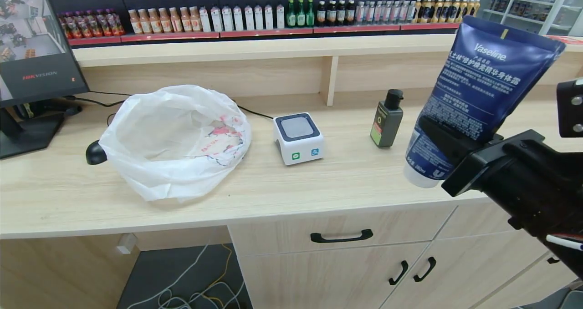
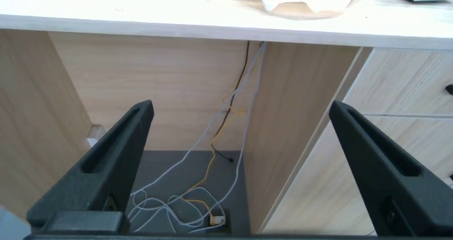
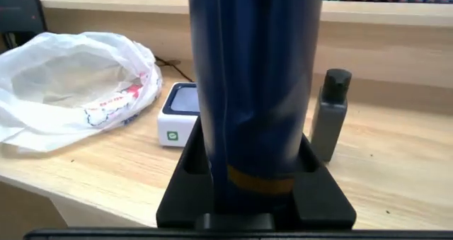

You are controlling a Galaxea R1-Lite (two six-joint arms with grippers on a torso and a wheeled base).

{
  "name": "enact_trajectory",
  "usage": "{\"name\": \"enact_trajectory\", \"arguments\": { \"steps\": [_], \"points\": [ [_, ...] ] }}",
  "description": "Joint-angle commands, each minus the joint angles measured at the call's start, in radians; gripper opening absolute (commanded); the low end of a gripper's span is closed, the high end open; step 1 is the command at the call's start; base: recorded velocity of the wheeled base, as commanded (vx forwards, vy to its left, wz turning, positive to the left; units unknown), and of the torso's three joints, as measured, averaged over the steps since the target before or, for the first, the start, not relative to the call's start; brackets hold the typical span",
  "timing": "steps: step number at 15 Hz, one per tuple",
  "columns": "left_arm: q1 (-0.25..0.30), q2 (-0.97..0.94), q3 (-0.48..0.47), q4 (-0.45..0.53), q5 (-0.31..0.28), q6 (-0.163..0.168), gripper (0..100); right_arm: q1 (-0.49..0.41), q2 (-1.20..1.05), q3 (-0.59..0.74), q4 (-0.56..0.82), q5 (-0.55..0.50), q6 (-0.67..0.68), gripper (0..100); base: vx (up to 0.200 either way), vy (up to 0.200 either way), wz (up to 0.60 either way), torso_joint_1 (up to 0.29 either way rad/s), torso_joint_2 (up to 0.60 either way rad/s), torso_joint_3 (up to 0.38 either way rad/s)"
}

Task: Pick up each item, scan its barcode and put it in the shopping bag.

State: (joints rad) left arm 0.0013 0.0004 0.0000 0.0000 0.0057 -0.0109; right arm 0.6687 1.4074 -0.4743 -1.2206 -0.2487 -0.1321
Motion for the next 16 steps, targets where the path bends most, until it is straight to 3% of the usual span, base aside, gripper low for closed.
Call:
{"name": "enact_trajectory", "arguments": {
  "steps": [1,7,11,16],
  "points": [
    [0.000,0.000,0.000,0.000,0.000,-0.001,100,-0.005,0.004,0.017,0.001,0.011,0.017,0,0.000,0.000,0.00,0.000,0.00,0.000],
    [0.000,0.000,0.000,0.000,0.000,-0.003,100,-0.008,0.134,-0.052,-0.002,0.009,0.031,0,0.000,0.000,0.00,0.000,0.00,0.000],
    [0.000,0.000,0.000,0.000,0.000,-0.003,100,-0.058,0.150,-0.101,-0.008,0.008,0.034,0,0.000,0.000,0.00,0.000,0.00,0.000],
    [0.000,0.000,0.000,0.000,0.000,-0.004,100,-0.069,0.117,0.043,-0.089,0.020,0.020,0,0.000,0.160,0.00,0.000,0.00,0.002]
  ]
}}
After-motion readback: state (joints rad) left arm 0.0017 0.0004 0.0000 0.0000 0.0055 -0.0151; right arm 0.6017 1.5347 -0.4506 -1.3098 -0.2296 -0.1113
